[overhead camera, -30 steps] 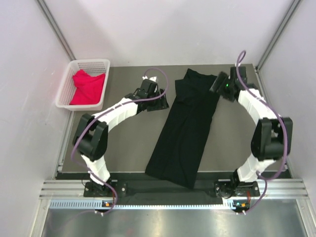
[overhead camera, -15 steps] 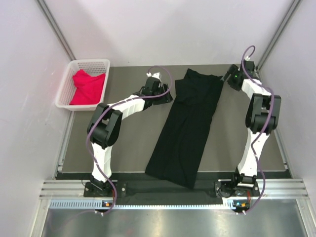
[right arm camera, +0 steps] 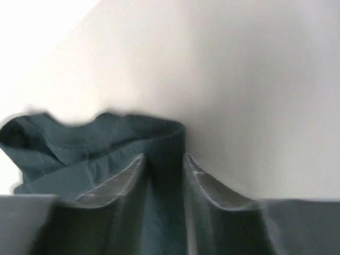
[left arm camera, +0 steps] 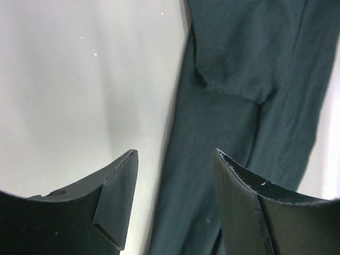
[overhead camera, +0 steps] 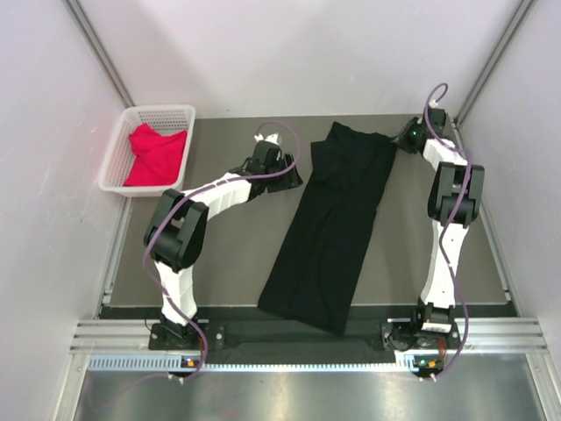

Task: Fold and stack the t-shirts
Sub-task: Fold the tshirt

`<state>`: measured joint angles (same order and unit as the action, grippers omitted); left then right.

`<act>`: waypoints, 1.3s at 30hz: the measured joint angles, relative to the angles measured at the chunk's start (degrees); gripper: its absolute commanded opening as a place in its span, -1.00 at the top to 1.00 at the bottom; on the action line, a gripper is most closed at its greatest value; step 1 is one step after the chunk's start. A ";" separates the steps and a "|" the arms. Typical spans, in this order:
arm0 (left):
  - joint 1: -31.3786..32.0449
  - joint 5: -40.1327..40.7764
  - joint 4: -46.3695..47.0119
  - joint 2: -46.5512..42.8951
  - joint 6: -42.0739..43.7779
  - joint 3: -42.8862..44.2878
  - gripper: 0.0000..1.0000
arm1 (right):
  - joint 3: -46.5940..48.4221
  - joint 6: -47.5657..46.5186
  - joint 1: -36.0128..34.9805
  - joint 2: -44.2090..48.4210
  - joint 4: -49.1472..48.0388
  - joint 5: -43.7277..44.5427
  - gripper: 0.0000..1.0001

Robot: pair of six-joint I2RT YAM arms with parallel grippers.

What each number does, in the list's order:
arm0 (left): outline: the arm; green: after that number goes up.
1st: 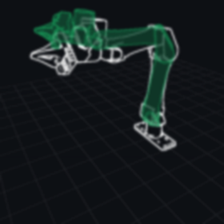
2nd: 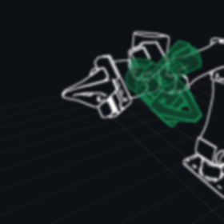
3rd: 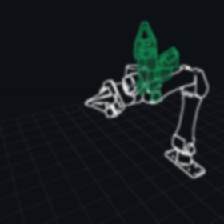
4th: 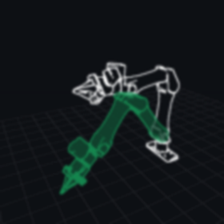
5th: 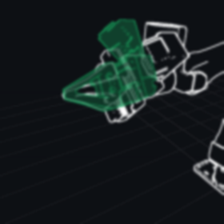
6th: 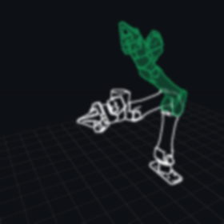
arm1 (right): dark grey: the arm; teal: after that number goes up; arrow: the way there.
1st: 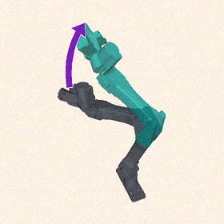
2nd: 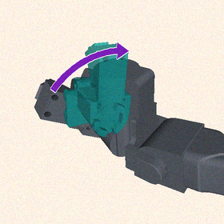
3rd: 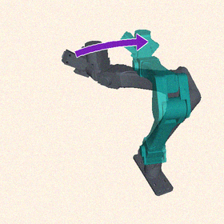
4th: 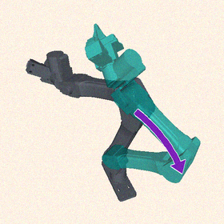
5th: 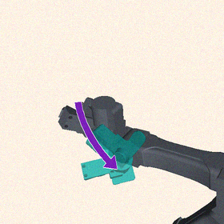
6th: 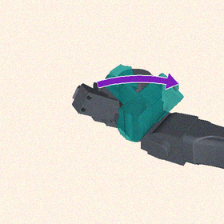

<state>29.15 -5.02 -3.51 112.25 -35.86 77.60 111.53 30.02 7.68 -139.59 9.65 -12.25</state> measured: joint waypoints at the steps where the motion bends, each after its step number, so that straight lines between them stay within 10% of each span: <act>1: 0.00 0.00 -0.48 -0.81 -0.02 -0.20 -0.24 | 1.25 0.87 0.00 -1.01 0.11 -0.44 0.62; 5: 0.00 0.00 -2.19 -4.50 -0.55 -1.42 -0.22 | 6.71 4.70 0.00 -5.46 0.02 -2.64 1.00; 11: 0.00 1.11 -4.90 -8.94 -2.34 -4.46 -0.22 | 14.36 9.81 0.00 -10.99 -1.18 -2.93 0.99; 16: 0.00 2.54 -7.26 -9.75 -2.40 -5.14 -0.22 | 24.41 12.74 0.00 -17.05 -3.04 -4.22 -0.05; 23: -0.20 5.03 -12.76 -9.75 -2.12 -4.70 -0.22 | 22.12 6.88 -0.76 -11.50 5.07 -1.75 -0.41; 30: -2.73 6.43 -19.54 -10.54 -1.92 -3.67 -0.22 | 21.94 -5.35 -6.51 1.11 16.33 7.91 -0.26; 39: -7.13 2.99 -21.55 -17.05 -0.37 -7.43 -0.22 | 22.47 -12.68 -23.15 4.22 16.98 15.32 0.54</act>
<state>22.02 -2.02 -25.06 95.20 -36.23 70.17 133.99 17.34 -15.46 -135.37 26.63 3.07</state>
